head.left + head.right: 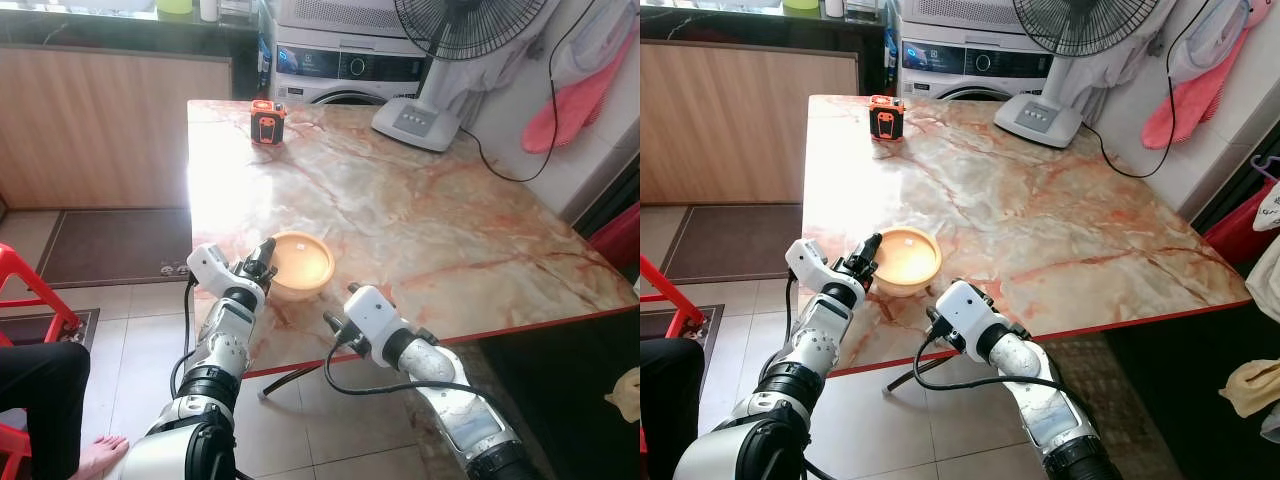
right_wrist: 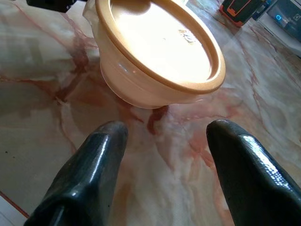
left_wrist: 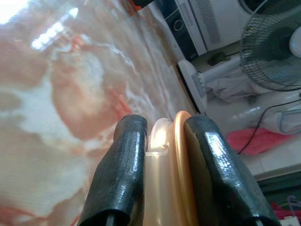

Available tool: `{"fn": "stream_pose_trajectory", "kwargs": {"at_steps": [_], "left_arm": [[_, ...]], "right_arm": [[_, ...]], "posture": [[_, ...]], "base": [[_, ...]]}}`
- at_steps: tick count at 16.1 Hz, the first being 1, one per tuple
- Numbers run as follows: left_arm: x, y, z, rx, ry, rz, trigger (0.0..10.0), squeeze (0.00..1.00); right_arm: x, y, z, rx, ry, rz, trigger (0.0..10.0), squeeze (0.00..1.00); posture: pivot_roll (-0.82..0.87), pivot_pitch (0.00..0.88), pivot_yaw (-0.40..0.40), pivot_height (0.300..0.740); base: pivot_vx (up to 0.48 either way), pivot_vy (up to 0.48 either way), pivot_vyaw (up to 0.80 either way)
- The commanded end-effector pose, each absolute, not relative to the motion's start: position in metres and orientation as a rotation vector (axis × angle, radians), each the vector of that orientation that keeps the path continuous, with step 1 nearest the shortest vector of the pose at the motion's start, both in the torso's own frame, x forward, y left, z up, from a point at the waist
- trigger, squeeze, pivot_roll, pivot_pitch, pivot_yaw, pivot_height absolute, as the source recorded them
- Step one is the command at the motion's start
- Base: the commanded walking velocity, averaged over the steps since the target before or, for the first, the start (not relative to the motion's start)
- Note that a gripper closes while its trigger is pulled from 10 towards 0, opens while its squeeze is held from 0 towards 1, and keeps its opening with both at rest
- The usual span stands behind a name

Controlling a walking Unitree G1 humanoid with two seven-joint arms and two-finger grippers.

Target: Restocking fridge

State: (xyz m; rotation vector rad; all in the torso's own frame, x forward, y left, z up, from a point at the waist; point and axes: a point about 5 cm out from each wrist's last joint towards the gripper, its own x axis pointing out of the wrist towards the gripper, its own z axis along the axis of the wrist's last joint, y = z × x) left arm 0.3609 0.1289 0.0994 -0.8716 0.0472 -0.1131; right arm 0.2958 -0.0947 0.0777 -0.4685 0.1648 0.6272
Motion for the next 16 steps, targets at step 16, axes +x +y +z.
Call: {"fn": "stream_pose_trajectory", "kwargs": {"at_steps": [16], "left_arm": [[0.340, 0.125, 0.123, -1.060, -0.121, -0.290, 0.0, 0.00]], "right_arm": [[0.297, -0.094, 0.082, -0.468, 0.142, 0.619, 10.0, 0.00]], "posture": [[-0.06, 0.000, -0.165, 0.740]], "base": [[0.000, 0.000, 0.00]]}}
